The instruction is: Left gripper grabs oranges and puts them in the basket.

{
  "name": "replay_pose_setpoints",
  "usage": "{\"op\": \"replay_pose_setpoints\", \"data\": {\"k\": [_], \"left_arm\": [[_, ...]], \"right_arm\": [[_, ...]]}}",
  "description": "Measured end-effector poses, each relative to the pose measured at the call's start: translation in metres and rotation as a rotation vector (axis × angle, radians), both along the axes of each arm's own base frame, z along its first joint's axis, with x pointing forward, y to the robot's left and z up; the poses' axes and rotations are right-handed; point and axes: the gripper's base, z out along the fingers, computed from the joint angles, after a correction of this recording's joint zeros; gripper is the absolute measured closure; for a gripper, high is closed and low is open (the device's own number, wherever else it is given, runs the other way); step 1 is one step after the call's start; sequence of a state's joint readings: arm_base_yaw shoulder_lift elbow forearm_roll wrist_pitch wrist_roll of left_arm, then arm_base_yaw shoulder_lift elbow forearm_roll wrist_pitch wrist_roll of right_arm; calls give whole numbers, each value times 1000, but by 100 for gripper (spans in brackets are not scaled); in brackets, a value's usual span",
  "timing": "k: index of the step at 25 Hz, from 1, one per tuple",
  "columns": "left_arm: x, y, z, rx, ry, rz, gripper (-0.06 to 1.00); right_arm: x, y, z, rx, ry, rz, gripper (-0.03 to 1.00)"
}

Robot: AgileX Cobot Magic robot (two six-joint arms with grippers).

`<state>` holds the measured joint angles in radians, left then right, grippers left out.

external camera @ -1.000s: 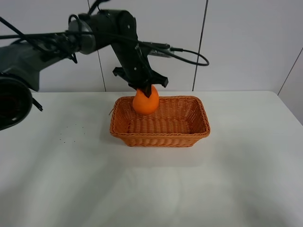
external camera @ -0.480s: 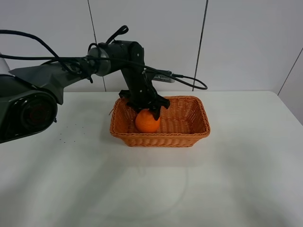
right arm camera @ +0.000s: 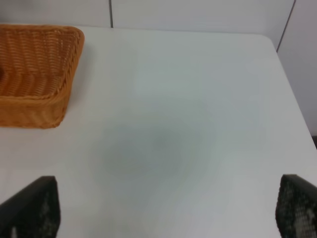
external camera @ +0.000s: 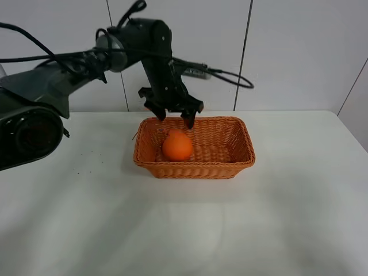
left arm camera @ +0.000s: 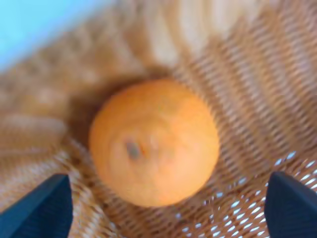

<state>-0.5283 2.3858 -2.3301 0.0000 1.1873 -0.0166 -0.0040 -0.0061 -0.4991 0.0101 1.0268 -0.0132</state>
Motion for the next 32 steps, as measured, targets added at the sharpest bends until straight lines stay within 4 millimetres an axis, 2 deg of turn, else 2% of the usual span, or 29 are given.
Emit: {"op": "replay_pose_setpoints", "data": {"k": [3,5,8,12,14,16,20,22,25,29,32], "left_arm": [[-6,7,43,-48,-83,5,5],[-9,13,63,-68,-120,11,5],[-10,20,75,-78,-142,22,5],[2,42,69,-63,-130,61,5],[12,64,65,-45,-121,88,5],[21,90,57,-27,-100,130,5],[38,156,41,12,-51,232,5],[43,190,35,22,-30,298,5],[46,230,32,31,-21,376,5],[46,261,31,33,-18,439,6],[46,265,33,27,-21,449,7]], "right_arm": [[0,0,0,0,0,0,27],[0,0,0,0,0,0,27],[0,0,0,0,0,0,27],[0,0,0,0,0,0,27],[0,0,0,0,0,0,27],[0,0,0,0,0,0,27],[0,0,0,0,0,0,27],[0,0,0,0,0,0,27],[0,0,0,0,0,0,27],[0,0,0,0,0,0,27],[0,0,0,0,0,0,27]]}}
